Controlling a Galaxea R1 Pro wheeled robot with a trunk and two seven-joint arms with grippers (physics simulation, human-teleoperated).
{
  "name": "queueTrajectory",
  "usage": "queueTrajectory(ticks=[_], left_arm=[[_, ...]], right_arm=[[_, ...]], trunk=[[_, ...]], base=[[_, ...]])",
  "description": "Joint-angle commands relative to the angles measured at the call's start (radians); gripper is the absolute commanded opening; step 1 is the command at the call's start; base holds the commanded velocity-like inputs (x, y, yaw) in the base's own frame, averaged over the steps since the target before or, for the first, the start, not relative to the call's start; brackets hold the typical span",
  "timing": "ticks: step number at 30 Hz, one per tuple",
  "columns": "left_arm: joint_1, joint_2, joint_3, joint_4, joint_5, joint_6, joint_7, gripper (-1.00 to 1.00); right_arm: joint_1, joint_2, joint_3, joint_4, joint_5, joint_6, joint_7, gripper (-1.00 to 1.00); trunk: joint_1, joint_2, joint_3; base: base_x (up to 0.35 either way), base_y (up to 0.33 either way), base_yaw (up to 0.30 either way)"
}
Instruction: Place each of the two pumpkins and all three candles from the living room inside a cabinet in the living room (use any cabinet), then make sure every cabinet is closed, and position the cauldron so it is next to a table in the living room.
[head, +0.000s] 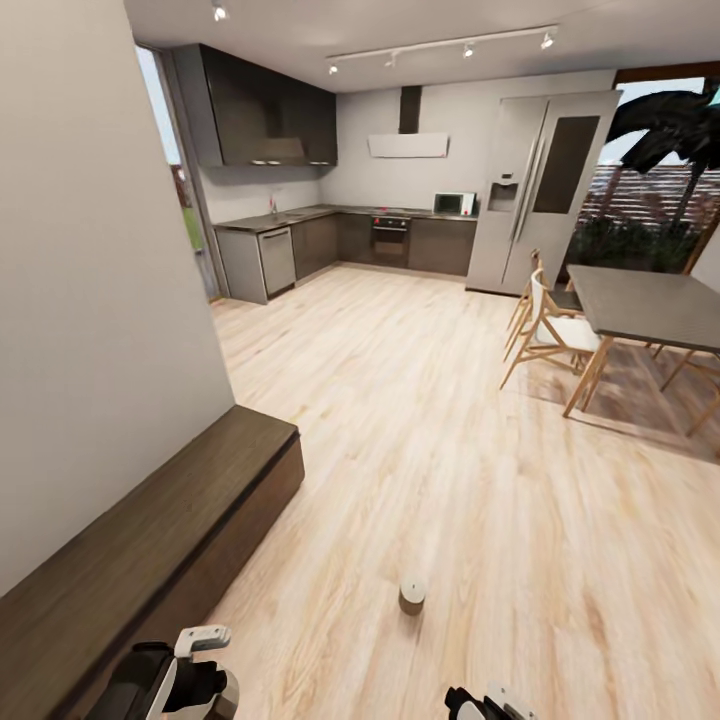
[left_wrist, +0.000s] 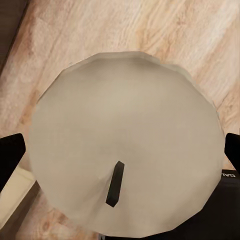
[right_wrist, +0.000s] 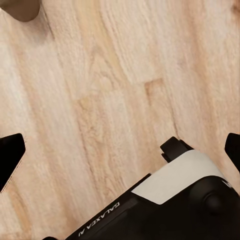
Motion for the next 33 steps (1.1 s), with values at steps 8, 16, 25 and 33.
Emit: queueTrajectory(ticks=[8,16,25,33], left_arm=[[0.000,0.000,0.000,0.000,0.000,0.000,0.000,-1.00],[0.000,0.001,-0.020,0.000,0.000,-0.001,0.000,-1.00],[0.000,0.001,-0.056,0.000,0.000,-0.001,0.001,-1.00],[0.000,0.002,-0.058,0.001,0.000,-0.001,0.001,-1.00]], right_arm=[[-0.001,0.001,0.008,0.001,0.002,0.000,0.000,1.00],[-0.001,0.001,0.009,0.001,0.002,0.000,0.000,1.00],[-0.001,0.002,0.009,0.001,0.002,0.001,0.000,1.00],[-0.001,0.003,0.010,0.001,0.002,0.002,0.000,1.00]], trunk=[[0.000,0.000,0.000],[0.000,0.000,0.000],[0.000,0.000,0.000],[0.000,0.000,0.000]], base=[[0.243,0.000,0.008],[0.241,0.000,0.000],[0.228,-0.034,0.007],[0.185,-0.118,0.226]])
